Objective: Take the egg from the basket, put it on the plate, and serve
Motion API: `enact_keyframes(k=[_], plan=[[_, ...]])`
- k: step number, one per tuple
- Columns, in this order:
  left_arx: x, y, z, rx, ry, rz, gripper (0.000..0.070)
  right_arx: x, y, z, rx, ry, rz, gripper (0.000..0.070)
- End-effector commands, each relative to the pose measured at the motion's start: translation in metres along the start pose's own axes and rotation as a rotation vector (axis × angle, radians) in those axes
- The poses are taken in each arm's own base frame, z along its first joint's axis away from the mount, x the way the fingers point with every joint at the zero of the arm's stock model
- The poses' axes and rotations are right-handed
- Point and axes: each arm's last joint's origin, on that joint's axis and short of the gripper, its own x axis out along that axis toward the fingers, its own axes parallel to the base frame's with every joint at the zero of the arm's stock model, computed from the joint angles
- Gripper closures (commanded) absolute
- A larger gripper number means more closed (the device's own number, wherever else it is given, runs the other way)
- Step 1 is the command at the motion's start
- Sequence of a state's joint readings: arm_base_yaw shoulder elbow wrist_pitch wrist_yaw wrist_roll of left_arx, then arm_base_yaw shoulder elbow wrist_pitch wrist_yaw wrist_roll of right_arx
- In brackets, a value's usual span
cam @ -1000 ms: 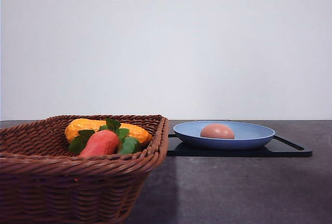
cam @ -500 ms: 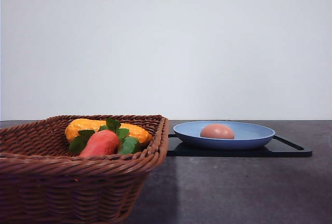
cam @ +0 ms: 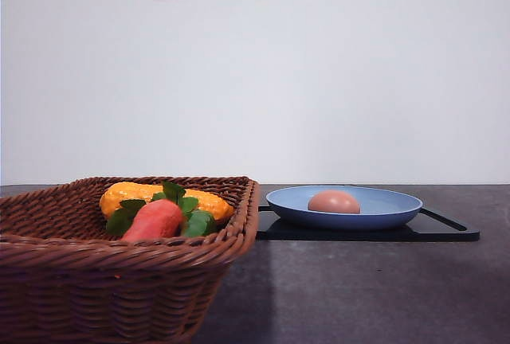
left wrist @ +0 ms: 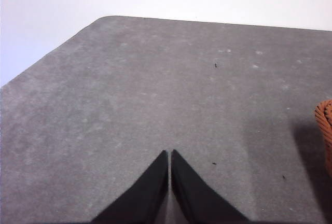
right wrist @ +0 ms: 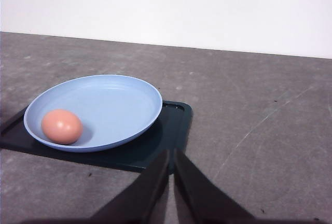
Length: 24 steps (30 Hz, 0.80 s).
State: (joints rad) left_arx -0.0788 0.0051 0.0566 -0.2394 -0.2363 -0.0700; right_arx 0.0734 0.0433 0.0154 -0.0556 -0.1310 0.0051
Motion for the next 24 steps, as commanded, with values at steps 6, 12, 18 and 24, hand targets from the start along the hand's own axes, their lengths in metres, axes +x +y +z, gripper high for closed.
enact_keyframes(k=[6, 12, 18, 24], plan=[[0.0013, 0.0000, -0.0040, 0.000, 0.010, 0.001, 0.0700, 0.0004, 0.0000, -0.0010, 0.011, -0.007, 0.000, 0.0700], [0.0013, 0.0000, -0.0040, 0.000, 0.010, 0.001, 0.0700, 0.0004, 0.0000, -0.0010, 0.011, -0.007, 0.000, 0.0700], [0.0013, 0.0000, -0.0040, 0.000, 0.010, 0.001, 0.0700, 0.0004, 0.0000, -0.0010, 0.011, -0.007, 0.000, 0.0700], [0.0013, 0.0000, -0.0040, 0.000, 0.010, 0.001, 0.0700, 0.0002, -0.0007, -0.0075, 0.011, 0.061, -0.023, 0.0700]])
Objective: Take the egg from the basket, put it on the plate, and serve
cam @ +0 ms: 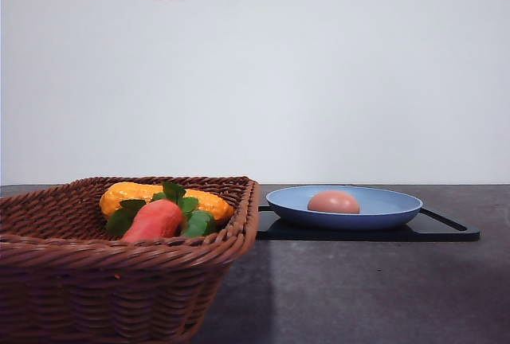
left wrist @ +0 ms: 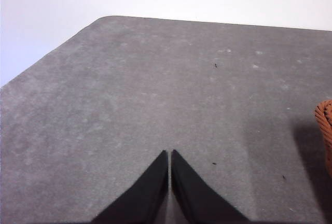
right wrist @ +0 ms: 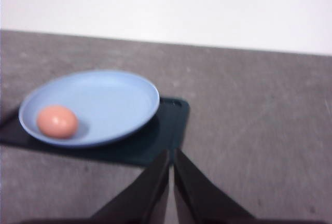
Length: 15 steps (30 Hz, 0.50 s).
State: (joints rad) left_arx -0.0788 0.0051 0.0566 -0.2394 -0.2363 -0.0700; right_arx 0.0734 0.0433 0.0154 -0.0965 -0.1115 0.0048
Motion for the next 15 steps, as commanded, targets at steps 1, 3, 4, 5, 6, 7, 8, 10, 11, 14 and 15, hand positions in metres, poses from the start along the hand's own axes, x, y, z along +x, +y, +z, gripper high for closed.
enact_keyframes(k=[1, 3, 4, 5, 6, 7, 8, 10, 11, 14, 15], plan=[[0.001, 0.000, -0.004, 0.000, 0.010, 0.001, 0.0700, 0.000, 0.000, -0.007, 0.010, 0.062, -0.007, 0.0700], [0.001, 0.000, -0.004, 0.000, 0.010, 0.001, 0.0700, 0.000, 0.000, -0.009, 0.012, 0.084, -0.006, 0.0700], [0.001, 0.000, -0.004, 0.000, 0.010, 0.001, 0.0700, 0.000, 0.000, -0.007, 0.011, 0.070, -0.006, 0.0700], [0.001, 0.000, -0.004, 0.000, 0.010, 0.001, 0.0700, 0.000, 0.000, -0.006, 0.009, 0.056, -0.006, 0.0700], [0.001, 0.000, -0.004, 0.000, 0.010, 0.001, 0.0700, 0.000, 0.000, -0.005, 0.008, 0.043, -0.006, 0.0700], [0.001, 0.000, -0.004, 0.000, 0.010, 0.001, 0.0700, 0.000, 0.000, -0.003, 0.007, 0.030, -0.005, 0.0700], [0.001, 0.000, -0.004, 0.000, 0.010, 0.001, 0.0700, 0.000, 0.000, -0.002, 0.005, 0.015, -0.005, 0.0700], [0.001, 0.000, -0.004, 0.000, 0.010, 0.001, 0.0700, 0.000, 0.000, 0.000, 0.003, -0.008, -0.005, 0.0700], [0.001, 0.000, -0.004, 0.000, 0.010, 0.001, 0.0700, 0.000, 0.000, 0.001, 0.002, -0.017, -0.005, 0.0700], [0.001, 0.000, -0.004, 0.000, 0.010, 0.001, 0.0700, 0.000, 0.000, 0.004, -0.001, -0.044, -0.005, 0.0700], [0.001, 0.000, -0.004, 0.000, 0.010, 0.001, 0.0700, 0.000, 0.000, 0.005, -0.002, -0.052, -0.005, 0.0700]])
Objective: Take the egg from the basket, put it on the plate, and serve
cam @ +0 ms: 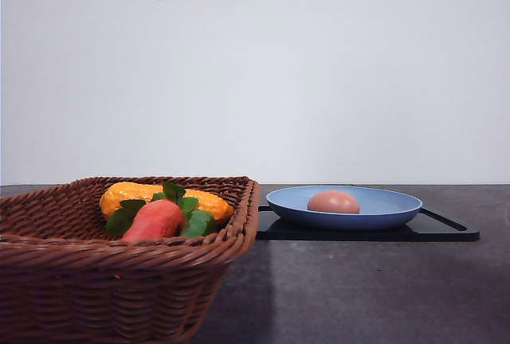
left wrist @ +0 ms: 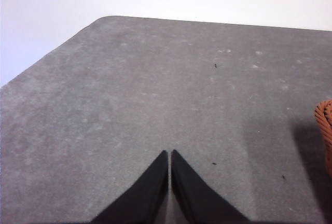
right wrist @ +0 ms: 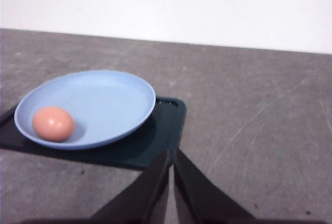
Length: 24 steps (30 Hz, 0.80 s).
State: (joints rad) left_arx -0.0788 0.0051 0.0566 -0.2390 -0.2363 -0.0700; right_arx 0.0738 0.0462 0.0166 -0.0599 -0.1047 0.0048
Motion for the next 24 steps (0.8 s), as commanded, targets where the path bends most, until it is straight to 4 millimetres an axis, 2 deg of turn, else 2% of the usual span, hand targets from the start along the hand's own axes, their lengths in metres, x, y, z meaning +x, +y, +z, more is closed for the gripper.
enact_keyframes(k=[1, 24], plan=[[0.0013, 0.0000, -0.0041, 0.000, 0.011, 0.001, 0.0700, 0.0000, 0.0002, 0.0015, 0.001, -0.023, 0.002, 0.0700], [0.0013, 0.0000, -0.0040, 0.000, 0.010, 0.001, 0.0700, 0.0000, 0.0002, 0.0018, -0.018, -0.026, 0.001, 0.0700]])
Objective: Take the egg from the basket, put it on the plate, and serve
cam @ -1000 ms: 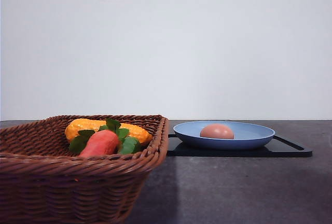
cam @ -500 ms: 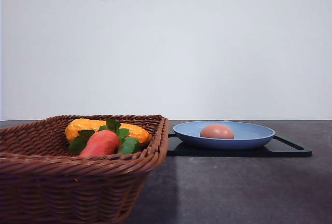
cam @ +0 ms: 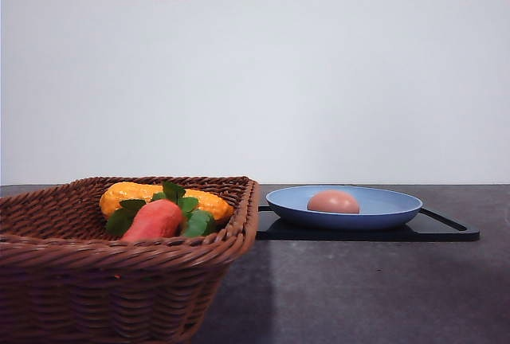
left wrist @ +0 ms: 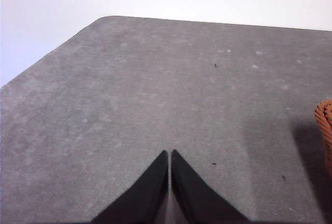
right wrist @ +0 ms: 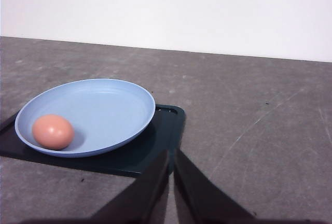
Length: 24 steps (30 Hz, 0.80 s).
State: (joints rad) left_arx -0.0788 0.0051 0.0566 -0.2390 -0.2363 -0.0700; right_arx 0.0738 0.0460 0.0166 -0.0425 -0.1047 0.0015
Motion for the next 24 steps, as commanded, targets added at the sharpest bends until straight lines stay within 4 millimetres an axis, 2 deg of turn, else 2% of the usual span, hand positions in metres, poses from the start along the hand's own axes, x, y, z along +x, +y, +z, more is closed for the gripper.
enact_keyframes(k=[1, 4, 16, 24], plan=[[0.001, 0.000, -0.004, 0.000, 0.011, 0.001, 0.0700, 0.000, 0.000, -0.001, -0.038, -0.001, 0.001, 0.0700], [0.001, 0.000, -0.004, 0.000, 0.011, 0.001, 0.0700, 0.000, 0.000, -0.004, -0.114, 0.038, 0.004, 0.0700], [0.001, 0.000, -0.004, 0.000, 0.011, 0.001, 0.0700, -0.001, 0.000, -0.014, -0.189, 0.135, 0.015, 0.0700], [0.001, 0.000, -0.004, 0.000, 0.011, 0.001, 0.0700, -0.001, 0.000, -0.012, -0.192, 0.111, 0.012, 0.0700]])
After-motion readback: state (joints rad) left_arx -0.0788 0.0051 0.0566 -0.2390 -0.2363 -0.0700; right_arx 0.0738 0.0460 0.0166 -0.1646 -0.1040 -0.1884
